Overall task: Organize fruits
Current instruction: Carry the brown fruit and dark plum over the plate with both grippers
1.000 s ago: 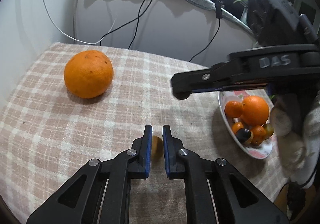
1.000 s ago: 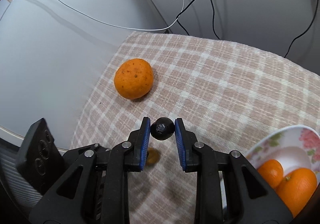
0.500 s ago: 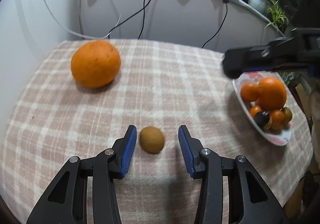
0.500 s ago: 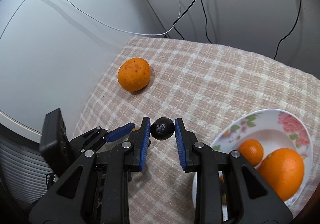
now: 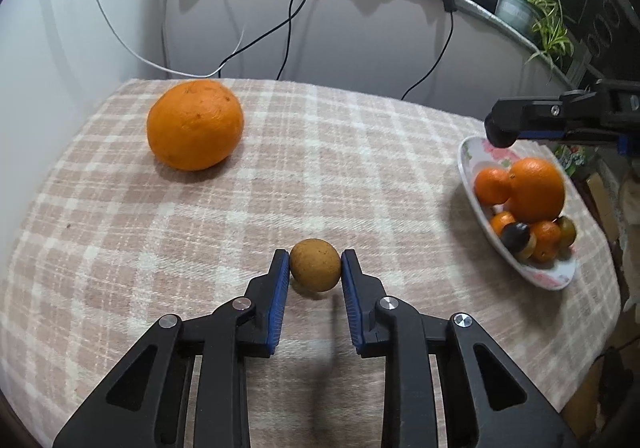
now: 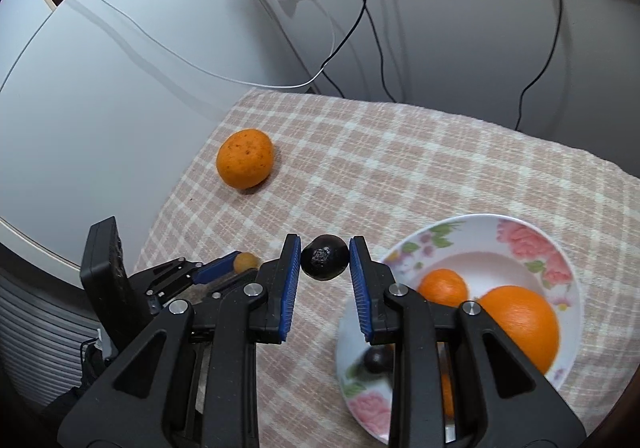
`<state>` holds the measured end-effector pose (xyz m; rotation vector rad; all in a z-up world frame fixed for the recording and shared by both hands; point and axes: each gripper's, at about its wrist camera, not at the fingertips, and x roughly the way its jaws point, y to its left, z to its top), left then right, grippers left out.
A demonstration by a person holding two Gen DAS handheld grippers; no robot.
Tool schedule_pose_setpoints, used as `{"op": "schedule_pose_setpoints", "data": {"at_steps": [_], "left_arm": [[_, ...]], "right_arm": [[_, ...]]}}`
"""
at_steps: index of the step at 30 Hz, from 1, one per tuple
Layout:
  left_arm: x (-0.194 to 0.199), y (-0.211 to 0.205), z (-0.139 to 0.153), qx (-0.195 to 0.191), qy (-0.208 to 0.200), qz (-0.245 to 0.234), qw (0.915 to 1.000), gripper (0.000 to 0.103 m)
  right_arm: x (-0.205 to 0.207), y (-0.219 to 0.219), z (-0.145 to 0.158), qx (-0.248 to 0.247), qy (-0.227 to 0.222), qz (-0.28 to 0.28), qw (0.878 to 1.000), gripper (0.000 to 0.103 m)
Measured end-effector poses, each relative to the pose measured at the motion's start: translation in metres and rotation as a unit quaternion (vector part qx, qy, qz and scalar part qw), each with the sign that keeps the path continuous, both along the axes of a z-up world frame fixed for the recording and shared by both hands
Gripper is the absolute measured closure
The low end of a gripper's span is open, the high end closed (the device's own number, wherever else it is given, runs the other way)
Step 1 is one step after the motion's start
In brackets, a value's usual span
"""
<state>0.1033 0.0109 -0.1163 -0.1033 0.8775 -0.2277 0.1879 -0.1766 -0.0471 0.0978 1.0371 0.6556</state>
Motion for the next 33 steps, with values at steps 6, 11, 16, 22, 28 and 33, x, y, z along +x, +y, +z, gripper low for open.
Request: {"op": "schedule_pose_setpoints", "data": {"at_steps": [6, 11, 16, 22, 28, 33], "left_arm": [[0.000, -0.017, 0.017, -0.019, -0.016, -0.022, 0.9995, 0.078], [0.003, -0.036, 0.026, -0.032, -0.025, -0.043, 0.9983, 0.078], [0.007, -0.056, 0.029, -0.037, -0.028, -0.062, 0.9970, 0.078], [0.012, -0.073, 0.031, -0.040, -0.031, -0.076, 0.9958, 0.078], [0.017, -0.088, 0.033, -0.041, -0.031, -0.088, 0.9948, 0.078], [0.021, -0.093, 0.032, -0.041, -0.028, -0.092, 0.9945, 0.078]], "right_arm": [[0.001, -0.021, 0.004, -0.011, -0.013, -0.013, 1.000, 0.077], [0.002, -0.033, 0.003, -0.027, -0.024, -0.024, 0.999, 0.077], [0.007, -0.047, -0.002, -0.032, -0.022, -0.037, 0.999, 0.077], [0.013, -0.062, -0.006, -0.033, -0.019, -0.049, 0.998, 0.077], [0.022, -0.074, -0.011, -0.034, -0.018, -0.062, 0.997, 0.077], [0.029, -0.081, -0.016, -0.032, -0.011, -0.069, 0.997, 0.077]]}}
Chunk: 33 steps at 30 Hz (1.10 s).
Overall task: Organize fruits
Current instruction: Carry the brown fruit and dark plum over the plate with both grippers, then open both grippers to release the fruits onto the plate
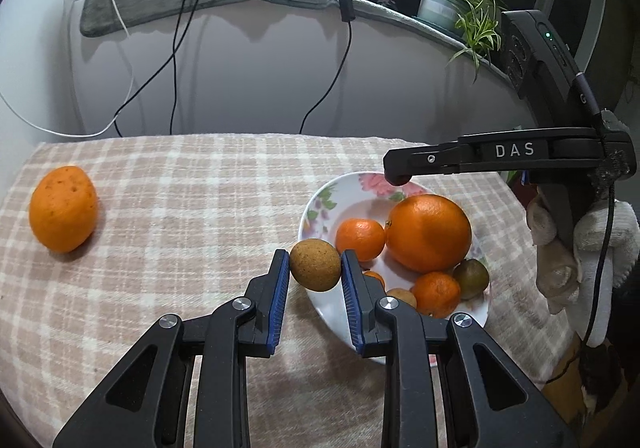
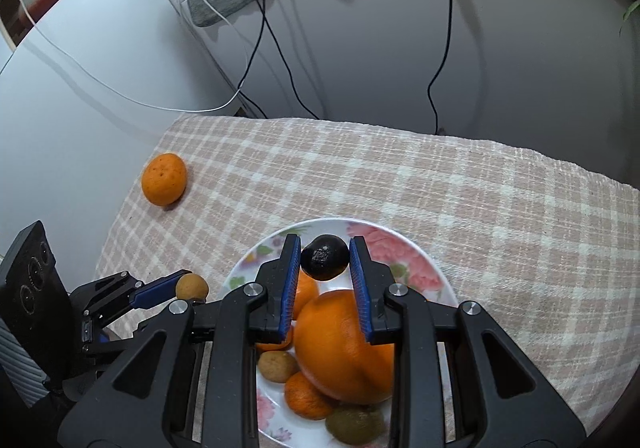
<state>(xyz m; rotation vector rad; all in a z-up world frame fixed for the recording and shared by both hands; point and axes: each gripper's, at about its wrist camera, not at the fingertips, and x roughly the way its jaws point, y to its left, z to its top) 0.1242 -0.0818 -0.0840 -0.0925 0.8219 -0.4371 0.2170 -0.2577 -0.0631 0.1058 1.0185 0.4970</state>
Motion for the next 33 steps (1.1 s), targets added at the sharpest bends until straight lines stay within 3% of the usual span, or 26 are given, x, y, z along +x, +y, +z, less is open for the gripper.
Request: {"op": "schedule_pose_setpoints", "data": {"at_steps": [29, 30, 32, 33], "left_arm": [[0.005, -0.012, -0.005, 0.004, 0.012, -0.021, 0.9997, 0.078], [0.005, -0.012, -0.005, 0.004, 0.012, -0.020, 0.9997, 0.078], [0.005, -0.012, -0.005, 0.004, 0.011, -0.021, 0.9997, 0.070], [0.004, -0.012, -0.005, 0.005, 0.010, -0.020, 0.9997, 0.057]], "right_arm": [[0.003, -0.002, -0.011, -0.010, 0.013, -0.007, 1.000, 0.076], [0.003, -0.002, -0.011, -0.011, 0.013, -0.007, 1.000, 0.074], [0.002, -0.001, -0.010, -0.015, 0.009, -0.009, 1.000, 0.053], [0.002, -0.001, -0.009, -0.015, 0.006, -0.009, 1.000, 0.048]]}}
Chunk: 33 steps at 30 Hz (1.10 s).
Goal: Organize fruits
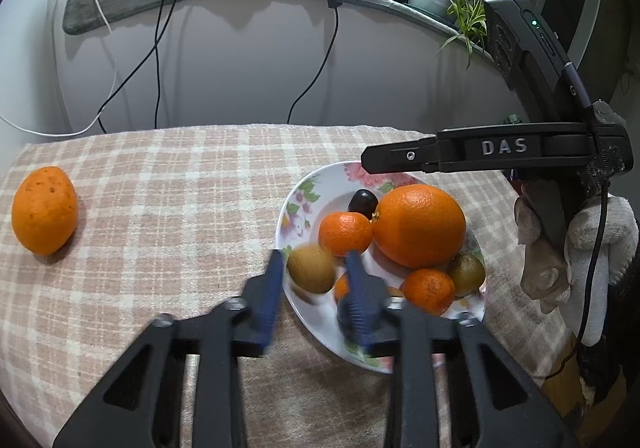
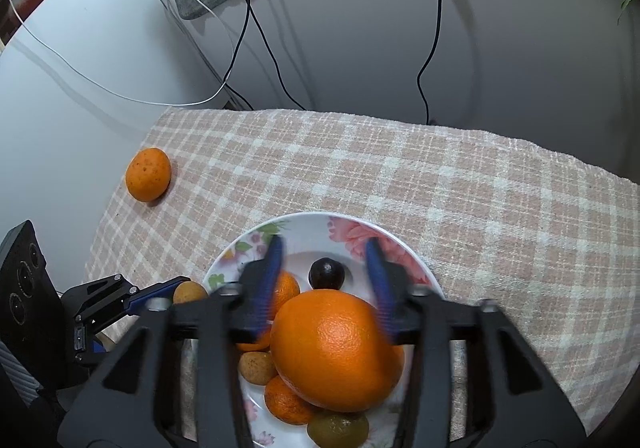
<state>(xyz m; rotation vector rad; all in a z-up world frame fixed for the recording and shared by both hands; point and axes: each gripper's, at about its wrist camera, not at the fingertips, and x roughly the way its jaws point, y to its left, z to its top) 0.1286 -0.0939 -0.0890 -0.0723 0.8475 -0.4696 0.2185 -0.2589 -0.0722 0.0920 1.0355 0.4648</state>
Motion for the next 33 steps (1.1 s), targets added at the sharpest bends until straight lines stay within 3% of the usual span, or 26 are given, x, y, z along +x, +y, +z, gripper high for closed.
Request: {"op": "schedule_pose_setpoints", "data": {"at_steps": [1, 3, 6, 9, 11, 33], "left_arm": [[0.000, 0.000, 0.000, 0.000, -0.001, 0.001, 1.0000, 0.051], [-0.001, -0.001, 0.001, -0.001, -0.003, -0.001, 1.0000, 0.049], [-0.003, -0.002, 0.002, 0.005, -0.009, -0.001, 0.9999, 0.036], [-0.005, -0.003, 0.002, 0.010, -0.012, -0.001, 0.9999, 0.035], [-0.005, -0.004, 0.001, 0.015, -0.010, -0.002, 0.9998, 0.028], [-0.033, 0.020, 0.016, 0.029, -0.037, 0.030, 0.9984, 0.027]], "right_arm": [[0.000, 0.000, 0.001, 0.000, -0.002, 0.000, 1.000, 0.043], [-0.001, 0.000, 0.002, 0.000, -0.003, 0.001, 1.000, 0.041], [-0.001, 0.001, 0.002, -0.001, -0.003, 0.003, 1.000, 0.035], [-0.002, 0.003, 0.003, -0.002, -0.004, 0.004, 1.000, 0.031], [-0.003, 0.005, 0.003, -0.004, -0.005, 0.005, 1.000, 0.028], [-0.033, 0.022, 0.023, 0.013, -0.041, 0.018, 0.999, 0.027]]}}
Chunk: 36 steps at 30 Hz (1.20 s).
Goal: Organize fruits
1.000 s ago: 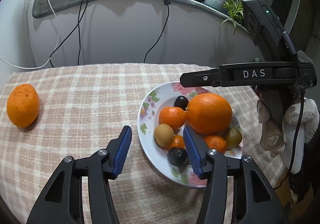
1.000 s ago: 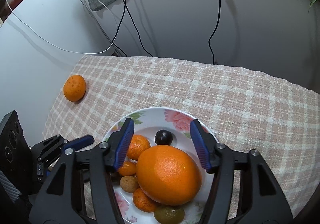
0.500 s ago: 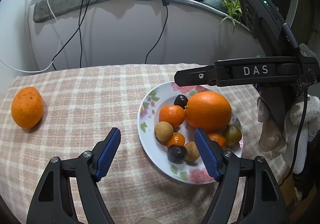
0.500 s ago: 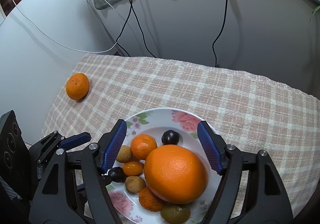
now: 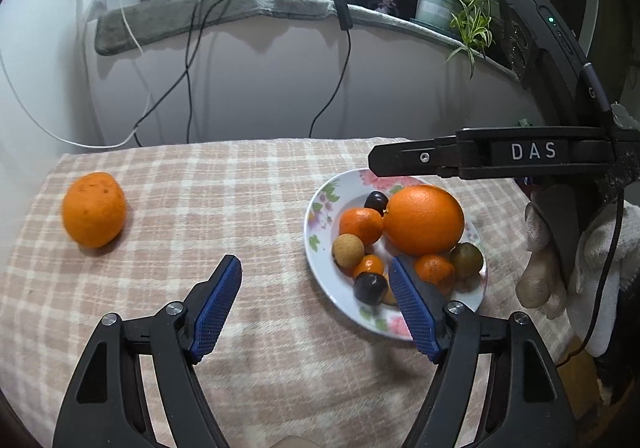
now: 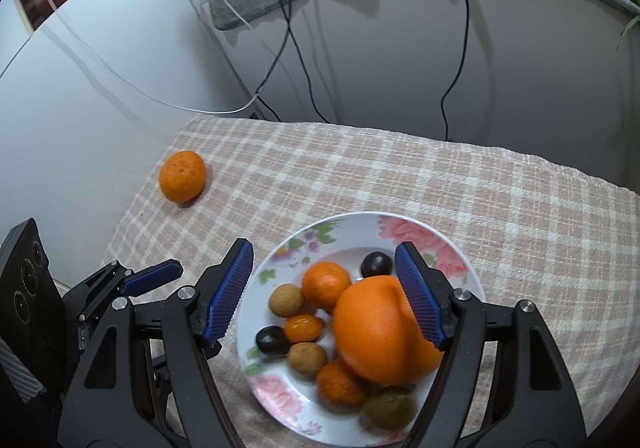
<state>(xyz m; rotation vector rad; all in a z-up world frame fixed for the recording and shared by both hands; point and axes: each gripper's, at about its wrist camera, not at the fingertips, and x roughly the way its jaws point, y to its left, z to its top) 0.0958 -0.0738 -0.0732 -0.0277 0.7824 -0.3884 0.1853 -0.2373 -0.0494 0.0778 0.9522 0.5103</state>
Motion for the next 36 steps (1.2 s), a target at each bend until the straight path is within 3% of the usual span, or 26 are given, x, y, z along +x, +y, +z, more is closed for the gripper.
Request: {"op": "schedule_pose_setpoints", "data": {"at_steps": [6, 10, 19, 28, 34, 36], "left_arm": [[-0.017, 0.010, 0.008, 0.006, -0.011, 0.013, 0.9998, 0.027], [-0.029, 0.015, 0.011, 0.011, -0.017, 0.020, 0.9996, 0.027], [-0.049, 0.035, 0.009, 0.023, -0.029, 0.041, 0.9984, 0.027], [-0.045, 0.085, -0.006, 0.003, -0.004, 0.097, 0.9952, 0.027], [-0.036, 0.122, -0.017, -0.008, 0.019, 0.133, 0.9909, 0.027], [-0.033, 0.133, -0.021, -0.014, 0.025, 0.145, 0.9890, 0.027]], "right_arm": [[-0.020, 0.010, 0.008, 0.002, -0.018, 0.013, 1.000, 0.027], [-0.033, 0.013, 0.013, 0.004, -0.037, 0.020, 0.999, 0.018], [-0.060, 0.016, 0.019, 0.026, -0.090, 0.032, 0.995, 0.018], [-0.065, 0.040, 0.022, 0.036, -0.100, 0.037, 0.994, 0.018], [-0.058, 0.064, 0.017, 0.030, -0.077, 0.044, 0.996, 0.018], [-0.053, 0.072, 0.012, 0.033, -0.067, 0.040, 0.996, 0.013]]}}
